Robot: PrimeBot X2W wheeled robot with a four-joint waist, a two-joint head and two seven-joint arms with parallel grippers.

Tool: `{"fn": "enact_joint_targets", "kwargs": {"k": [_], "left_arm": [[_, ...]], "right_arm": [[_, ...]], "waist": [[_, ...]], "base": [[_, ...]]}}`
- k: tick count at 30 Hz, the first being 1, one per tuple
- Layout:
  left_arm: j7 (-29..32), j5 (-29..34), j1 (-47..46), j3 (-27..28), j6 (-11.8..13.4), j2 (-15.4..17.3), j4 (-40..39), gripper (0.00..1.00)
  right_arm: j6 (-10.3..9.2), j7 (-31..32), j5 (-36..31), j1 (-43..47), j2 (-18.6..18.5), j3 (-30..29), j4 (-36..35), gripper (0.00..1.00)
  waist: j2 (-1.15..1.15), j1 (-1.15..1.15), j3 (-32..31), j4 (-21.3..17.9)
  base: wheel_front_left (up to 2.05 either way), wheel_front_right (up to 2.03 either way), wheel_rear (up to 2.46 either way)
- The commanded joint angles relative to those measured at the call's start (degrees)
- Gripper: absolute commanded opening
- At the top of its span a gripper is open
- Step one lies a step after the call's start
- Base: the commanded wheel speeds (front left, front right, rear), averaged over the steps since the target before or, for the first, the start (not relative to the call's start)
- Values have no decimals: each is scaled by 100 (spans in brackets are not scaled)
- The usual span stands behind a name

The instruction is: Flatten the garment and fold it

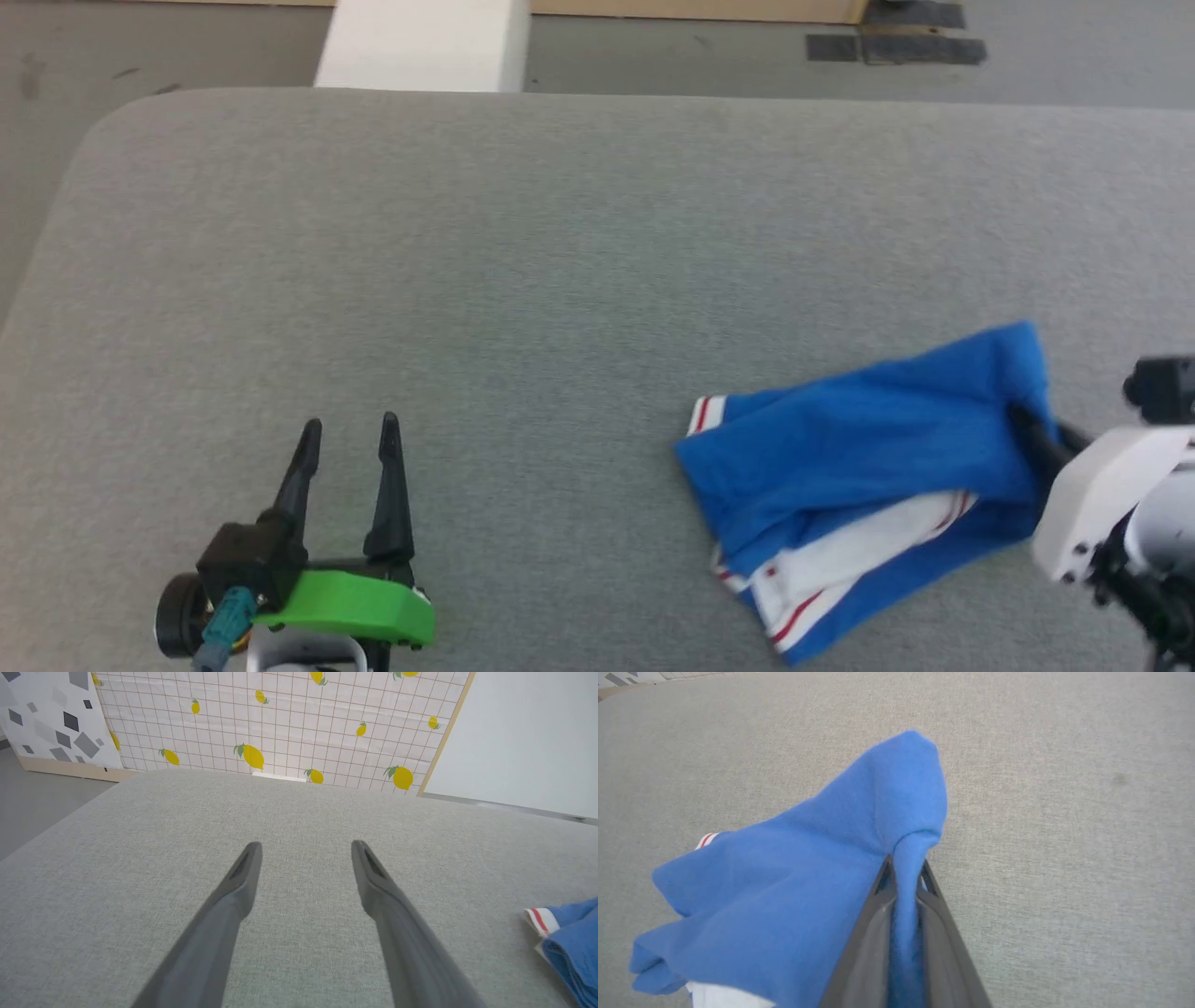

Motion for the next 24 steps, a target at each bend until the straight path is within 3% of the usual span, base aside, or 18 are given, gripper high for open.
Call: {"fn": "enact_joint_targets", "kwargs": {"k": [1,6,15,24], "left_arm": [[18,27,-122,2,28,64,-50,100],[82,105,-285,-13,50,156,-238,100],[283,341,-760,-135,73,314,-724,100],[515,541,-1142,-243,80,461,-1062,100]], "right_arm": [[-8,-61,-41,-188,-123,28,-28,0],[-8,-121,-89,-641,-627,164,150,0],[-8,-403,-711,-1454,-1887,246,716,0],[-8,-738,-1247,-2041,-2633,8,1476,0]], "waist": [[0,0,140,-204],[0,0,409,-464],[0,0,1064,-848],[0,0,1716,-1074]], "base": [[0,0,0],[0,0,0],[0,0,0],[0,0,0]]}}
